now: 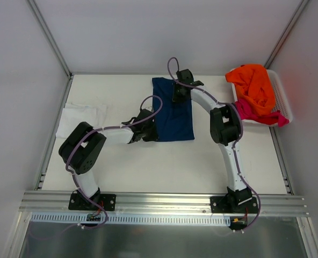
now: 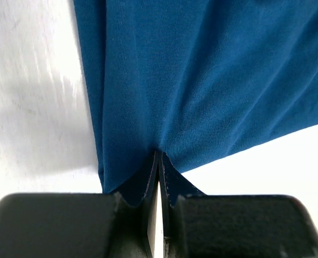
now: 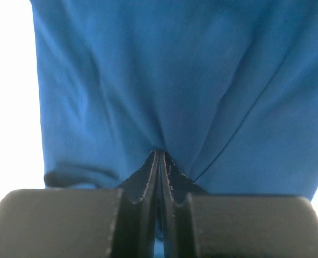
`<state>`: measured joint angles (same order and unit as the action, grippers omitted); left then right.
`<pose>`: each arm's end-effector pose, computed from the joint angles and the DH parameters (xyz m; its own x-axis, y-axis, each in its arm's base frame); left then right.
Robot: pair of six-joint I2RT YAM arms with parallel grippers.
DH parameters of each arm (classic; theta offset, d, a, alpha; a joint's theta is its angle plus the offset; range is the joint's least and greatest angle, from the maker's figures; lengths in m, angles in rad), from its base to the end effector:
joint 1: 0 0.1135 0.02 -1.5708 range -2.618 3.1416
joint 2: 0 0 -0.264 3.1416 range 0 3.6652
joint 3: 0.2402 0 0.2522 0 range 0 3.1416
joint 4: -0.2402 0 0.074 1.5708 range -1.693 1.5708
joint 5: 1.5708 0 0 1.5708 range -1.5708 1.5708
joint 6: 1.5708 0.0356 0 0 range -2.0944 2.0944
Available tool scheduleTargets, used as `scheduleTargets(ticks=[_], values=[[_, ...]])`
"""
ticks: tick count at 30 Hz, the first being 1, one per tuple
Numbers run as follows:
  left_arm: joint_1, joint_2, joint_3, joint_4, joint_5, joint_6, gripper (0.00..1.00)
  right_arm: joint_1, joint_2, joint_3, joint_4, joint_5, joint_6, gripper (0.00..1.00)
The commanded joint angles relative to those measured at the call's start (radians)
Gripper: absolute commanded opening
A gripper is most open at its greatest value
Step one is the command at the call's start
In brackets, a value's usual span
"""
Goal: Fold and stack the t-shirts
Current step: Fold the folded rectangular tshirt in 1/3 of the way
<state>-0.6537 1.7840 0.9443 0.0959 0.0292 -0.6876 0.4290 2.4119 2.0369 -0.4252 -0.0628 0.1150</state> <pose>0.2889 -0.2226 0.1550 -0.8120 -0.1771 -0.5561 0.1418 0.8644 -0.4823 0.4929 0.2279 0.1770 -0.7004 -0.1944 -0.6868 -0.3770 0.9178 0.1247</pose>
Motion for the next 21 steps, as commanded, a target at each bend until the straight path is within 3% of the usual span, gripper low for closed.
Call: scheduleTargets(ticks=[1,6,9,11,12,14,15,17,21], values=[[-0.014,-0.029,-0.056,-0.117,-0.017,-0.001,0.0,-0.032,0.016,0.106,-0.047,0.032,-0.029,0.08],[-0.014,-0.092,-0.07,-0.119,-0.067,0.038,0.0,-0.042,-0.016,0.144,0.014,0.038,-0.087,0.27],[-0.014,-0.135,0.028,-0.181,-0.141,0.103,0.02,-0.053,-0.112,0.146,0.029,0.034,-0.15,0.48],[-0.014,-0.167,0.138,-0.212,-0.196,0.173,0.18,-0.058,-0.221,0.135,0.025,0.032,-0.175,0.64],[-0.014,-0.175,0.175,-0.232,-0.209,0.215,0.39,-0.064,-0.262,0.102,0.017,0.035,-0.178,0.68],[-0.012,-0.205,0.26,-0.242,-0.244,0.246,0.63,-0.068,-0.394,0.04,0.016,0.02,-0.178,0.78],[-0.012,-0.215,0.283,-0.245,-0.259,0.263,0.85,-0.072,-0.434,-0.024,0.003,0.011,-0.178,0.8],[-0.009,-0.233,0.324,-0.259,-0.278,0.278,0.99,-0.073,-0.546,-0.099,-0.009,-0.012,-0.179,0.85],[0.011,-0.233,0.326,-0.275,-0.264,0.287,0.99,-0.073,-0.686,-0.311,-0.04,0.006,-0.134,0.87]])
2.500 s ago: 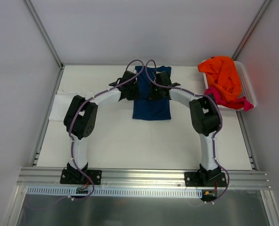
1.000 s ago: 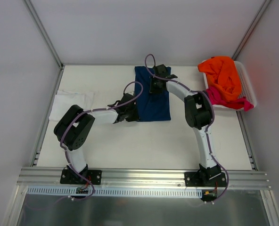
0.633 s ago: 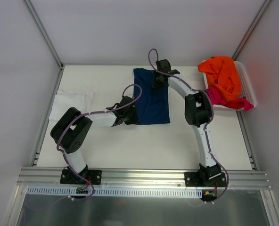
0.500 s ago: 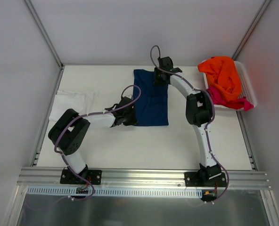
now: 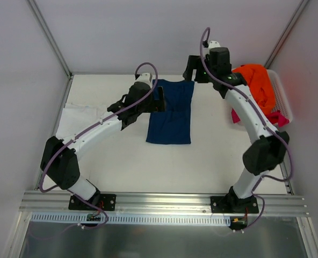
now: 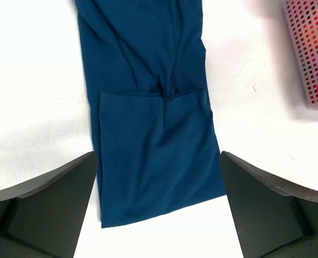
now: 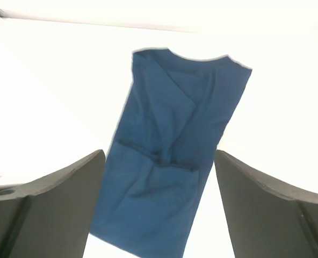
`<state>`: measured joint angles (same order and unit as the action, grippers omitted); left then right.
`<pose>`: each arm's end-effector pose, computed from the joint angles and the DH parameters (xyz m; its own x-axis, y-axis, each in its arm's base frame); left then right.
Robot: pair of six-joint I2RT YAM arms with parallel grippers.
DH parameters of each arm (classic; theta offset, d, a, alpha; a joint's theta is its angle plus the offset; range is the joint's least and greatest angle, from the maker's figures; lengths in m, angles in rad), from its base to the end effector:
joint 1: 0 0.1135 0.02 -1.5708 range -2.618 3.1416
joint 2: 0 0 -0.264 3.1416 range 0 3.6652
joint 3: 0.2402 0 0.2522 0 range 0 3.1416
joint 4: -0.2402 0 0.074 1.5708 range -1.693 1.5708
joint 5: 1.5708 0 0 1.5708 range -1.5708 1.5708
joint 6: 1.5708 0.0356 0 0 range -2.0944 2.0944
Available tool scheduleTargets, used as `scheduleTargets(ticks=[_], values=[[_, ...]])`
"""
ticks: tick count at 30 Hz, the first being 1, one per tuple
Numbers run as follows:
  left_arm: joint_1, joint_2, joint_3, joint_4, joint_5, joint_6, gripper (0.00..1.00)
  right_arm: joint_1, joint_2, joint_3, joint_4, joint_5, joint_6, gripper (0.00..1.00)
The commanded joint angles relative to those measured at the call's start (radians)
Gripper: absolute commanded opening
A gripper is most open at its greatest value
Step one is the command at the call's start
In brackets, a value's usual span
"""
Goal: Fold and stack the t-shirts
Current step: Fold the folded rectangular tshirt in 1/3 of the way
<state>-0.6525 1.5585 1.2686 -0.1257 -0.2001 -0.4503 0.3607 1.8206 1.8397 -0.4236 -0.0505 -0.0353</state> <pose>0.2969 -0.2180 0.3210 -0.4849 -0.1663 -0.8586 0.2660 0.9072 -0.3259 0.4015 0.1534 0.3909 -0.3540 -0.1712 -0.9194 -0.4086 0.9126 -0.0126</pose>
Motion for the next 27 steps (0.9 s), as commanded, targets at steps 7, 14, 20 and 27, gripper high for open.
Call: scheduleTargets(ticks=[7,14,20,27], values=[[0.065,0.045,-0.15,0.001,0.142,0.022,0.99,-0.009,-0.225,-0.591,0.075,-0.095,0.167,0.87],[0.129,-0.052,-0.402,0.32,0.382,0.006,0.99,-0.046,-0.31,-0.916,0.416,-0.315,0.353,0.9],[0.229,-0.043,-0.498,0.474,0.557,-0.033,0.99,-0.048,-0.372,-1.002,0.453,-0.308,0.36,0.91],[0.3,0.047,-0.54,0.575,0.678,-0.083,0.99,-0.051,-0.434,-1.099,0.474,-0.299,0.382,0.92]])
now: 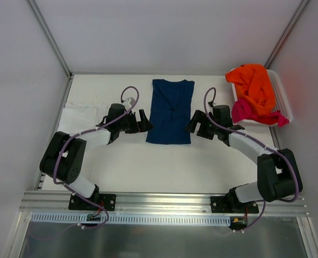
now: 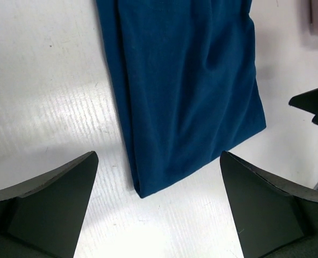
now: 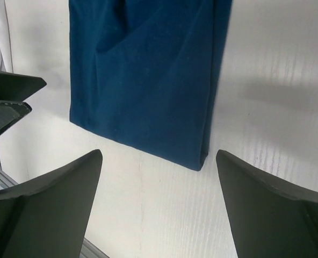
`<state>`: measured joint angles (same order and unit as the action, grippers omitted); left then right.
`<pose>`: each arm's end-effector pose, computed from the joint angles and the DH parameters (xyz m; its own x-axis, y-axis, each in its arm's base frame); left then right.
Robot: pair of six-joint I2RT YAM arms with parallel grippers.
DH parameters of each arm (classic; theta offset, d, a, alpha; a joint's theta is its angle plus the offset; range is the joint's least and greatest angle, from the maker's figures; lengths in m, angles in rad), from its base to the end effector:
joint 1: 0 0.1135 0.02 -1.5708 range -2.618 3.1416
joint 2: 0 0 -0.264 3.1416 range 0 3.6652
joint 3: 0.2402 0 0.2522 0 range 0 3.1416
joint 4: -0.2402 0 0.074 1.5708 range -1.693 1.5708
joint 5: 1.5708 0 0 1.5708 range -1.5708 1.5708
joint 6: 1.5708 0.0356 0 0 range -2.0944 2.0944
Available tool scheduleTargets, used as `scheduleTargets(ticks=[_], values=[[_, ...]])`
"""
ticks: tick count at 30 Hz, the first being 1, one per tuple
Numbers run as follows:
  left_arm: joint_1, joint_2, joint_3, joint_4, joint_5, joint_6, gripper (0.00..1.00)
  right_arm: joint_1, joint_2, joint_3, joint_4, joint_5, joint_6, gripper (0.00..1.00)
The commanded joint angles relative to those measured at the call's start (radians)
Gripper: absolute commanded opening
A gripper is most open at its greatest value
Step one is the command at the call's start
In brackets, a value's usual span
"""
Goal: Fold and stack the t-shirts
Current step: Fold the folded rectangular tshirt in 1/3 of the way, then grab one side of the 2/3 rectangular tshirt with both arms
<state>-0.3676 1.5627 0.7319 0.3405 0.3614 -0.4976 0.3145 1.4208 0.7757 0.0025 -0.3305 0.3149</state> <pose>0.2960 -0.1275 0.1865 -0.6855 -0.2144 -0.6957 0.3414 0.7493 -0.5674 0.2803 0.1033 0.2107 -0.7090 0.0774 -0.7009 -0.3366 0.8363 0.4329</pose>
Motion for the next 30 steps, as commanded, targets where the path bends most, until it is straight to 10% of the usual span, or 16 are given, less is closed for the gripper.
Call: scheduleTargets(ticks=[1,30], values=[[0.015,0.054,-0.003,0.111,0.12,-0.039,0.99,-0.003,-0.037,-0.05,0.048,-0.015,0.035,0.92],[0.015,0.186,-0.161,0.307,0.197,-0.13,0.99,-0.002,0.185,-0.253,0.424,-0.047,0.196,0.91]])
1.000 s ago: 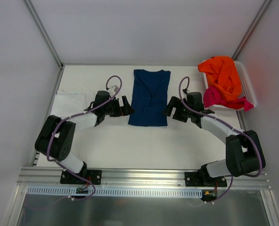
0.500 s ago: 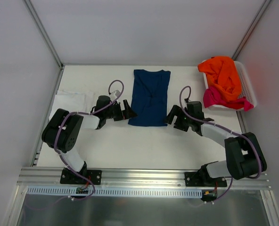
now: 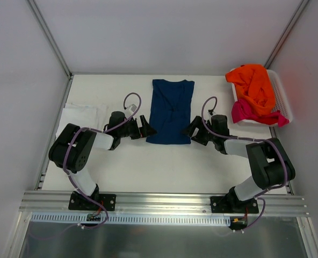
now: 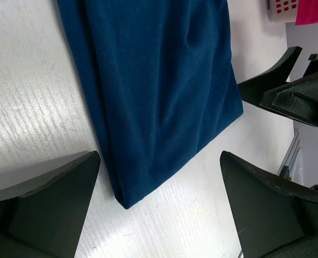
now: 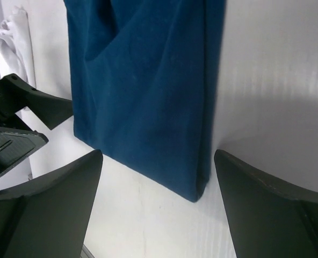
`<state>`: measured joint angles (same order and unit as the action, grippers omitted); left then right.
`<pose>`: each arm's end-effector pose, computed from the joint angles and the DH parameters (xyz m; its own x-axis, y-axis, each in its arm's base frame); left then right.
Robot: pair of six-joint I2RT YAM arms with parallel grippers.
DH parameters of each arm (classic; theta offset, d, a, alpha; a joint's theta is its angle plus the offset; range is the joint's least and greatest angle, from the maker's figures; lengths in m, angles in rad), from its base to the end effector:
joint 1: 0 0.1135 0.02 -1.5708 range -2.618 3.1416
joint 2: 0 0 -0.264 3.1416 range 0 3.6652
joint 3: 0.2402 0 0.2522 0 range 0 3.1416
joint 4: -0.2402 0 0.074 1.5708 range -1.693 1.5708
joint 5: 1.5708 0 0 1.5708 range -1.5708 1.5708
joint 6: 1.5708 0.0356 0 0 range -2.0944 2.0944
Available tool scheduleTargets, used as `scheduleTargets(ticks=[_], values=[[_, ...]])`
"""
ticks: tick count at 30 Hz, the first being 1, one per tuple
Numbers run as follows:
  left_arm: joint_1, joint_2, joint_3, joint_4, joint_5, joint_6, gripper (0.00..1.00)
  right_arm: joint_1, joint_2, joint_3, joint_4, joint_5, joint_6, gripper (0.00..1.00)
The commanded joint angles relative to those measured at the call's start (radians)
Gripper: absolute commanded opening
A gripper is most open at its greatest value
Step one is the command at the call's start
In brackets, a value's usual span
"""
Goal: Fold and stack the t-shirts
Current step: Grab one side of the 2/3 rectangular tshirt with both arms
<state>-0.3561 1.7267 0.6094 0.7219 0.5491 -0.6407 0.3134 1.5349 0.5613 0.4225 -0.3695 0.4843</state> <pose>0.2921 -0.1285 0.1402 -0.7370 -0.2699 -0.6197 0.3845 0.5866 -0.7128 0.2712 0.1014 0.1524 -0.7110 0.2260 -0.6659 -0.2815 0.7763 0.5640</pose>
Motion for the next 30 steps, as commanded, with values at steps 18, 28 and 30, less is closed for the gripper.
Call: scheduleTargets(ticks=[18,28,30], values=[[0.0,0.06,-0.022,-0.035,0.084,-0.022,0.96,0.064,0.117,-0.003,0.012,0.001,0.034,0.9],[-0.007,0.097,-0.014,-0.025,0.104,-0.02,0.62,0.135,0.175,0.048,0.012,0.027,0.053,0.88],[-0.006,0.105,-0.01,-0.036,0.112,-0.017,0.46,0.139,0.179,0.049,0.009,0.03,0.051,0.87]])
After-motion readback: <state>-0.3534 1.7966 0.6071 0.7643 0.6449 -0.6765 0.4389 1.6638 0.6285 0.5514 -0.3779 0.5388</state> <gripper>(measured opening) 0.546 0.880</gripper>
